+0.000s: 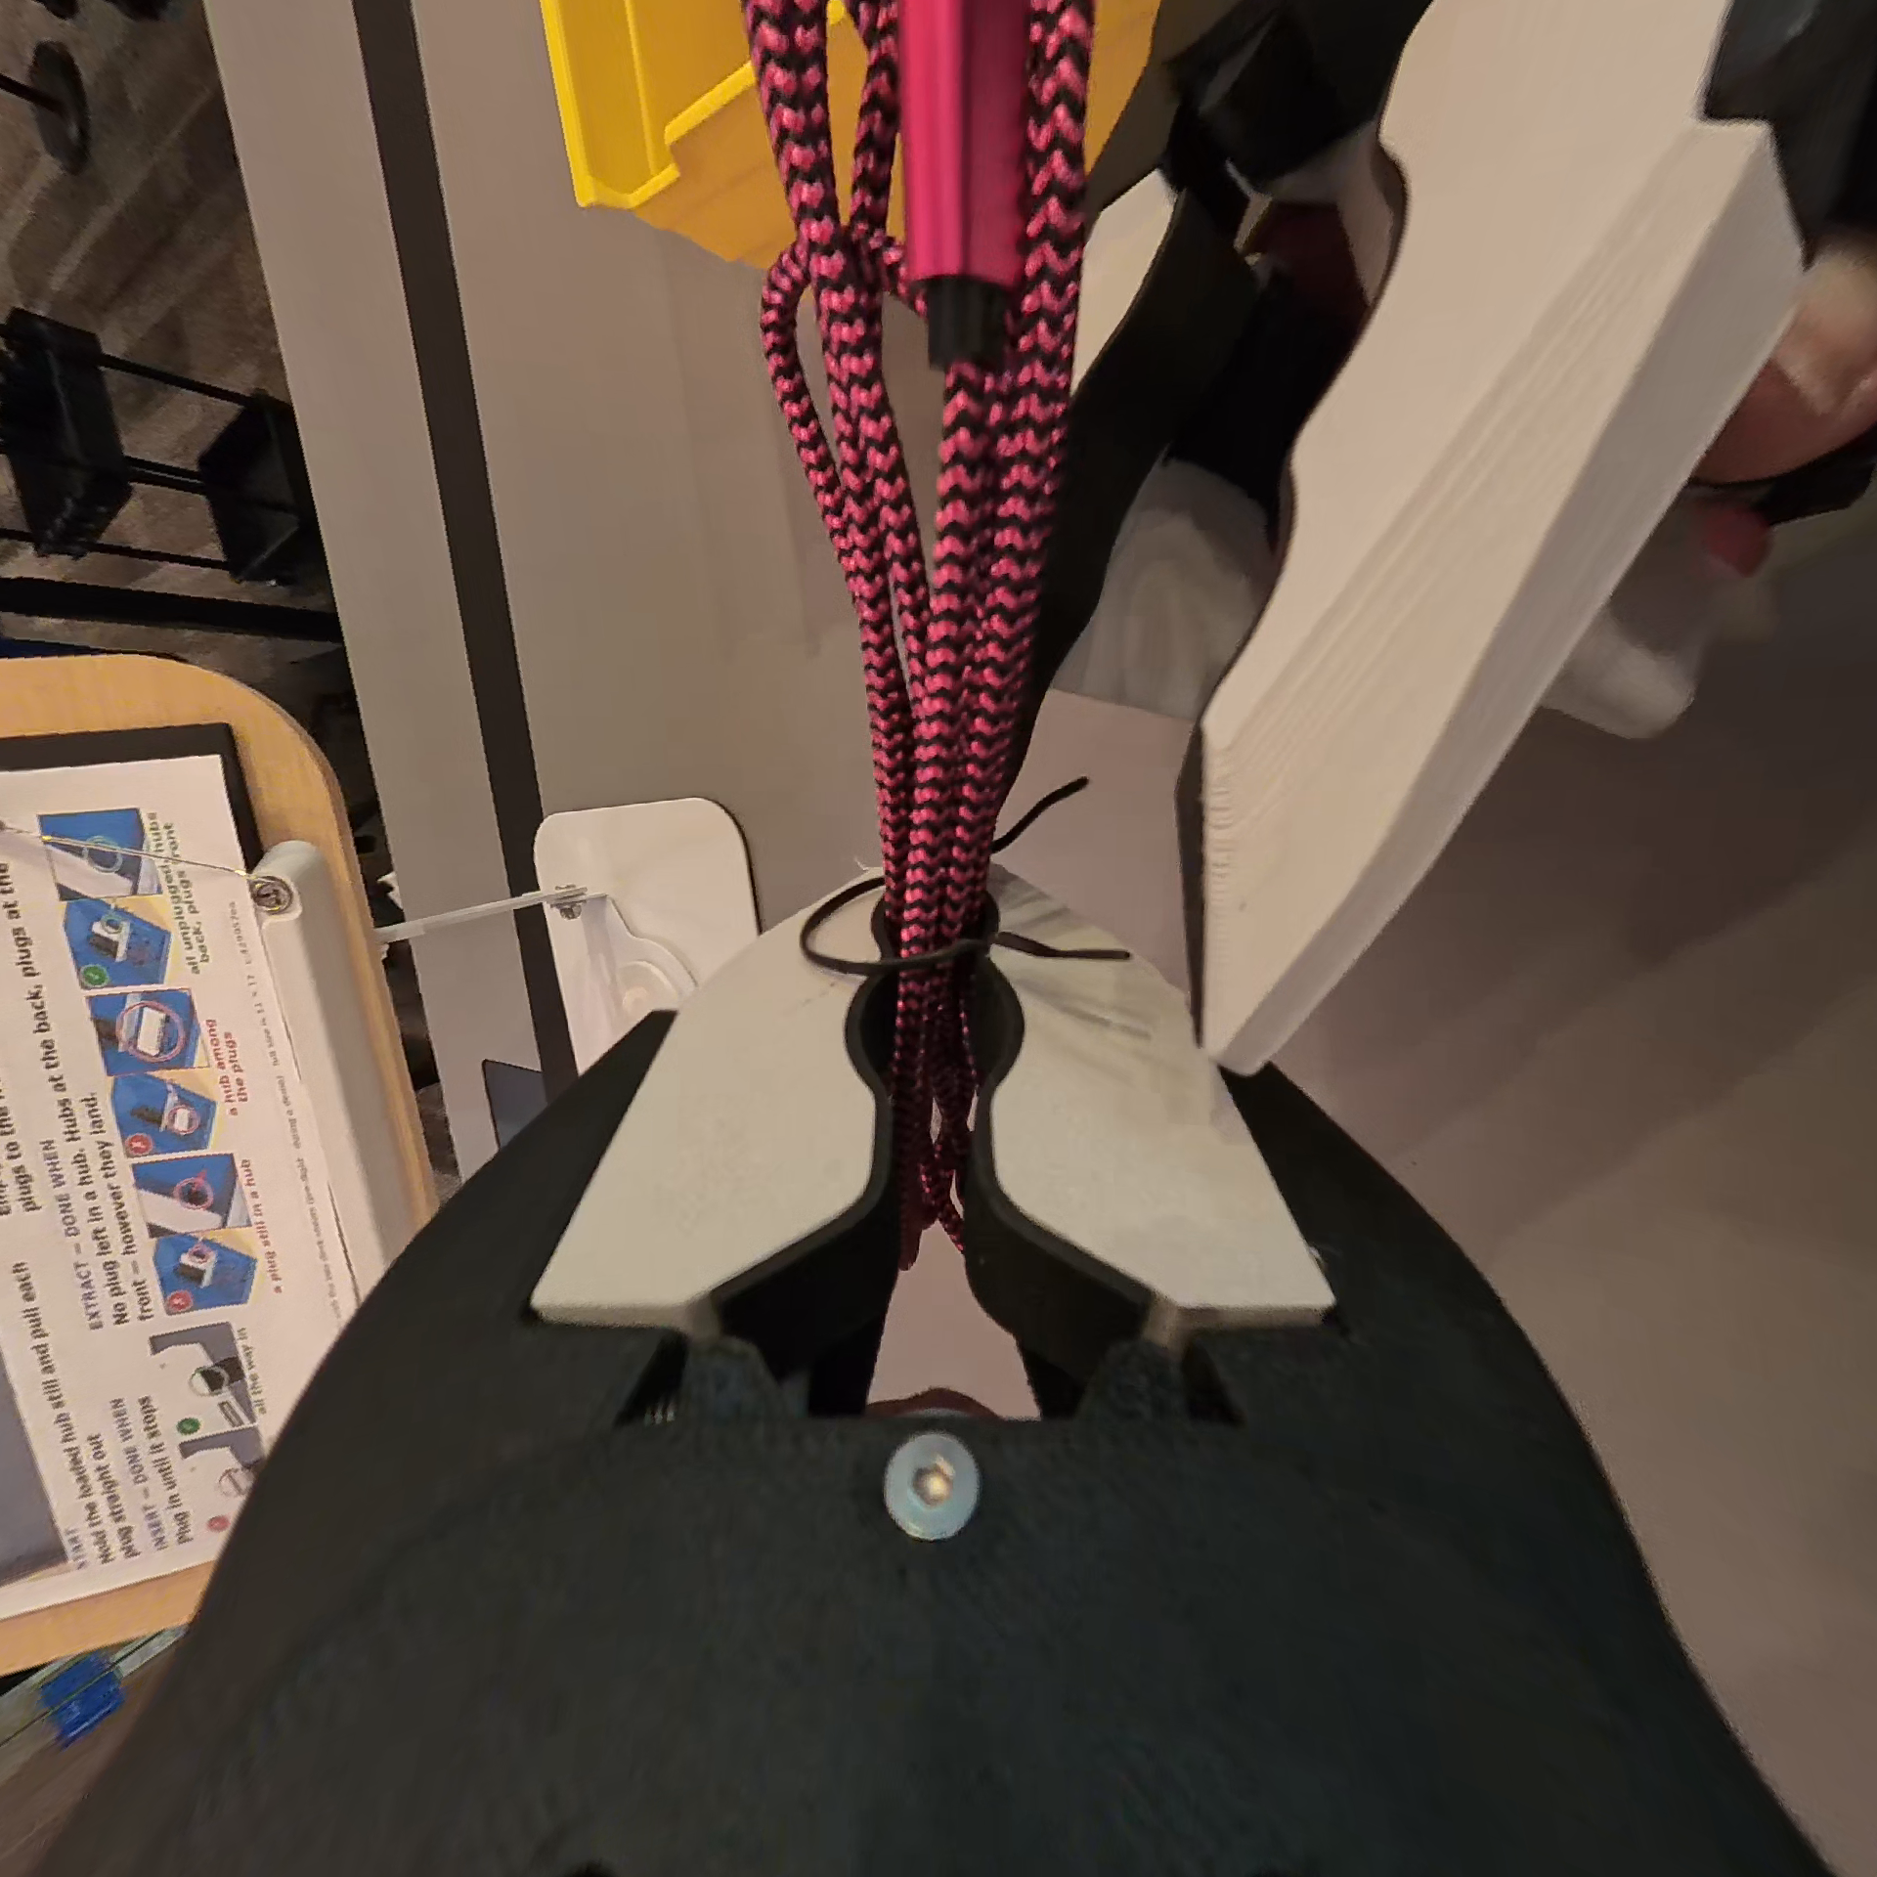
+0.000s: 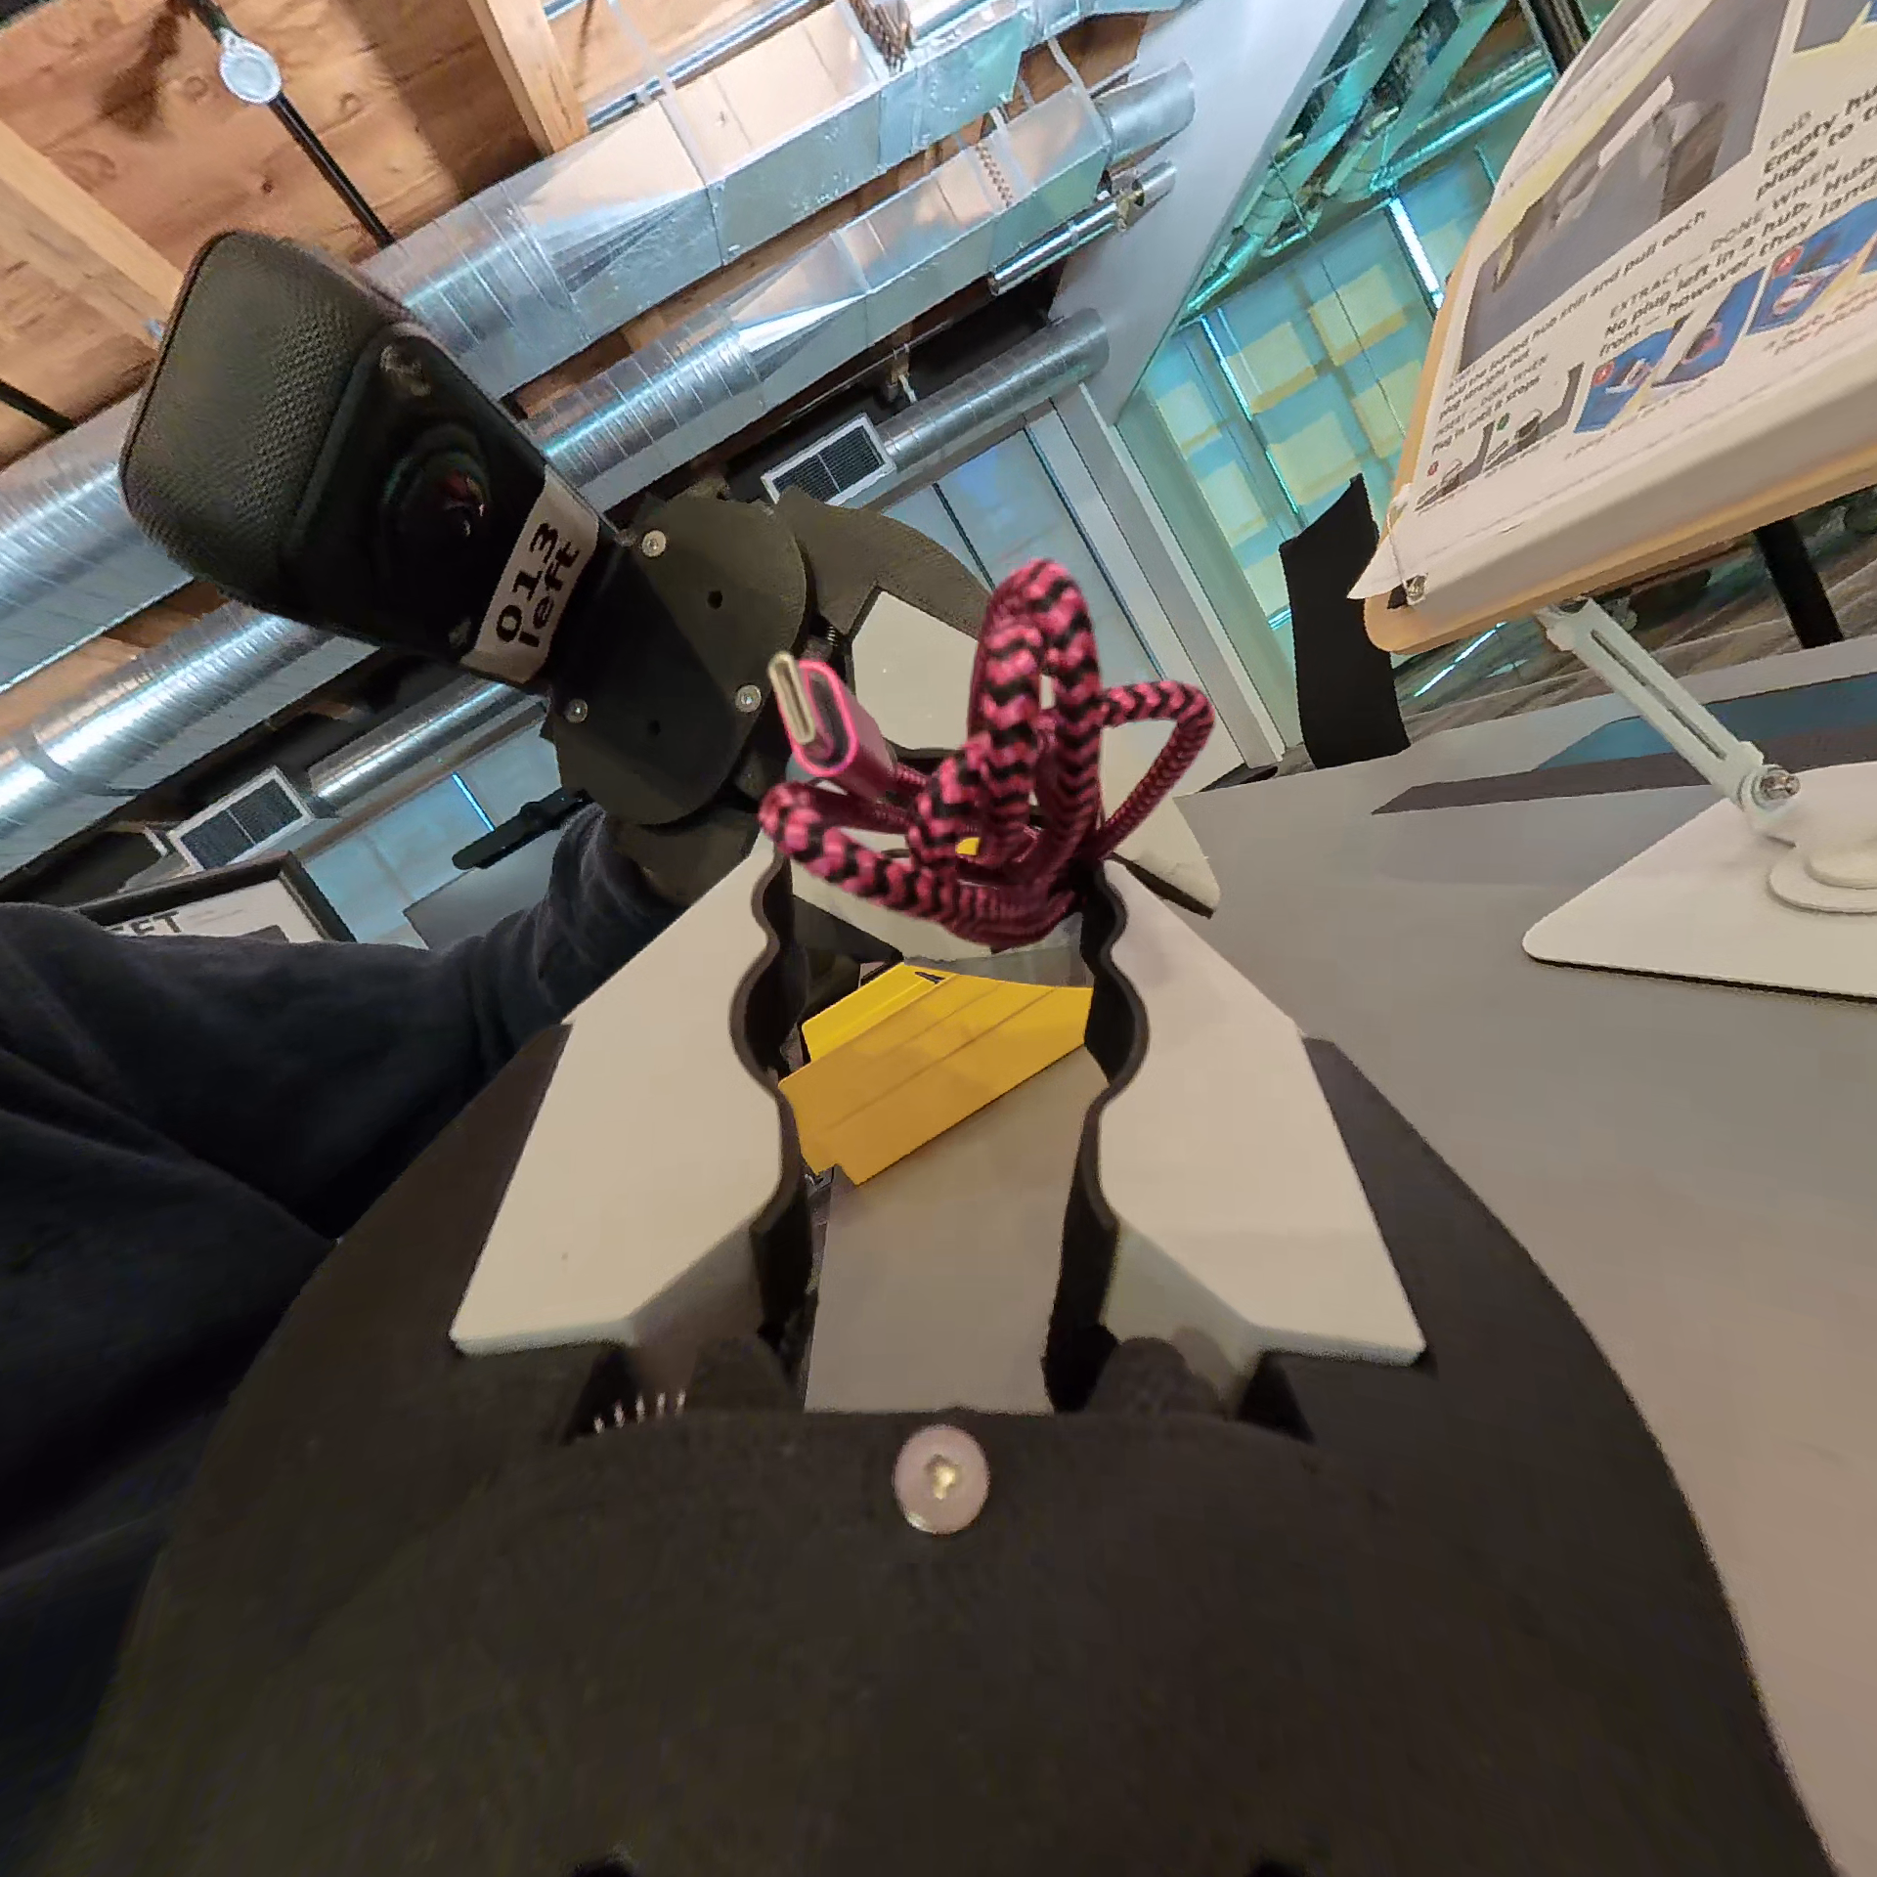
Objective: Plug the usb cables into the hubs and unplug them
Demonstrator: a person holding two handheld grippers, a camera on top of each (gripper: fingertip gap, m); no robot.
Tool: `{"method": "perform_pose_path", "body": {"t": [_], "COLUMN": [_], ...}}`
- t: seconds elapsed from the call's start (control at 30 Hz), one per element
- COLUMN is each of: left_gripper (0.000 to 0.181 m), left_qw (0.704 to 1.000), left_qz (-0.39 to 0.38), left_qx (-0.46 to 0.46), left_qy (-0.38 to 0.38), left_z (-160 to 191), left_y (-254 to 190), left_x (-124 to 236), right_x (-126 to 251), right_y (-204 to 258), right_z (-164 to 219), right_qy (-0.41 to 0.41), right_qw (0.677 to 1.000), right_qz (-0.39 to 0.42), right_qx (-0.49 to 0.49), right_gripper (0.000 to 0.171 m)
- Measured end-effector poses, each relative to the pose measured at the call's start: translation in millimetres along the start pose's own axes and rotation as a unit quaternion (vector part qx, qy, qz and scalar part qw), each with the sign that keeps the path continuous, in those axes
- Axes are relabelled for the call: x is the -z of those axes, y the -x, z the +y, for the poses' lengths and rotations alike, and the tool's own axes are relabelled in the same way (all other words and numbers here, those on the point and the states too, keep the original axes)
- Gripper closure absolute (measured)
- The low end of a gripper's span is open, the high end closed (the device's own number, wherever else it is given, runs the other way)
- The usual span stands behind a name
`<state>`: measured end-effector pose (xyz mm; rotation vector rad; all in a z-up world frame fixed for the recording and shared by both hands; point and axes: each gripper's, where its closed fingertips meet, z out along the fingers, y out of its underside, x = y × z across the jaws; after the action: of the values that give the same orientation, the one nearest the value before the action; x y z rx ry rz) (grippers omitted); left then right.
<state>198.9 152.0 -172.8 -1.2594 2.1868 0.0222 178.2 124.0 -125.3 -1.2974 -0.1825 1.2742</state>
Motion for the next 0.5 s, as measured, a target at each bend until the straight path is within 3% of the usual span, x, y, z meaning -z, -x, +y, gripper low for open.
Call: {"method": "perform_pose_path", "body": {"t": [0.5], "left_gripper": [0.174], "left_qw": [1.000], "left_qz": [-0.013], "left_qx": [-0.005], "left_qy": [0.008], "left_z": [-3.3], "left_y": [-0.2], "left_x": [-3.2], "right_x": [3.2], "right_y": [-13.0], "right_z": [1.2], "right_qy": [-0.003], "right_qw": [0.999], "right_qz": [0.036], "right_qx": [-0.004], "right_gripper": [0.139]}}
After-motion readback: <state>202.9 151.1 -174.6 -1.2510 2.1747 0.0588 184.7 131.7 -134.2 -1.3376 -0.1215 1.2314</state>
